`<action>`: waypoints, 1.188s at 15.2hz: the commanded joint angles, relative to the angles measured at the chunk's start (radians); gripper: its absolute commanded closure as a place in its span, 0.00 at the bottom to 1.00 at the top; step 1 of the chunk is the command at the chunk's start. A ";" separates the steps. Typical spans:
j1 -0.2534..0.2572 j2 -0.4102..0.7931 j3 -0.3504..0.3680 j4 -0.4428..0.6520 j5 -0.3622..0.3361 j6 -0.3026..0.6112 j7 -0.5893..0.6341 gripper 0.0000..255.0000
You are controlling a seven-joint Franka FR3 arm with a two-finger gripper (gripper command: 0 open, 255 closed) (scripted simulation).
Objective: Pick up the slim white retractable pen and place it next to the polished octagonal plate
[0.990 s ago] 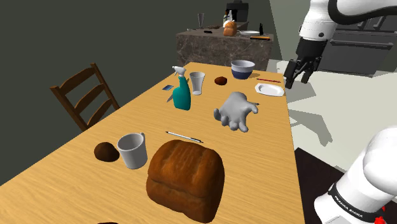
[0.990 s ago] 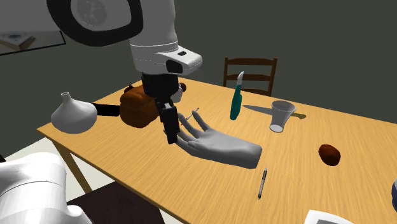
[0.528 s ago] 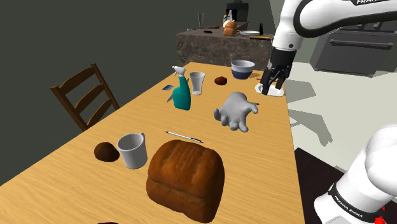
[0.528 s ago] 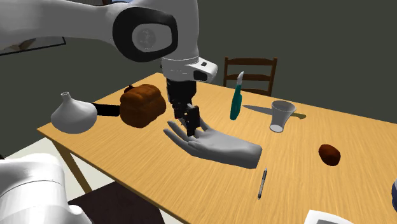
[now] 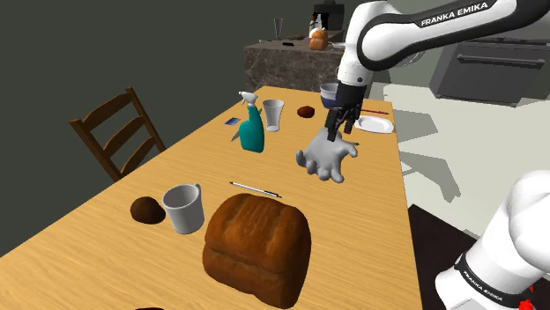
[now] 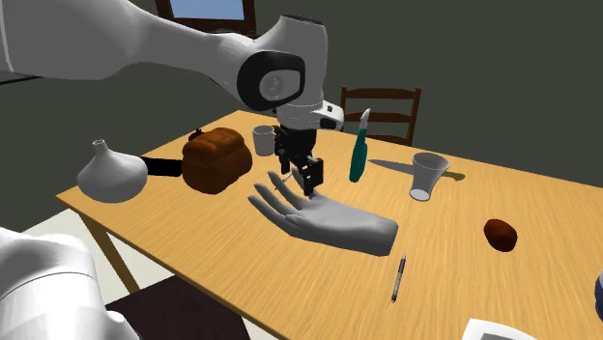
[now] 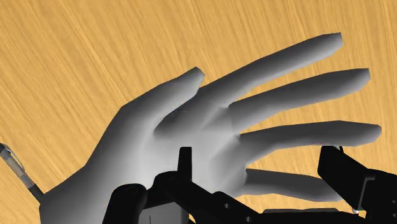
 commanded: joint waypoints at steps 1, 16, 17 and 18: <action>0.019 0.065 0.005 0.026 0.024 0.040 -0.026 0.00; 0.122 0.540 0.091 0.392 0.168 0.147 -0.195 0.00; 0.127 0.571 0.098 0.423 0.173 0.147 -0.203 0.00; 0.132 0.602 0.106 0.456 0.178 0.146 -0.211 0.00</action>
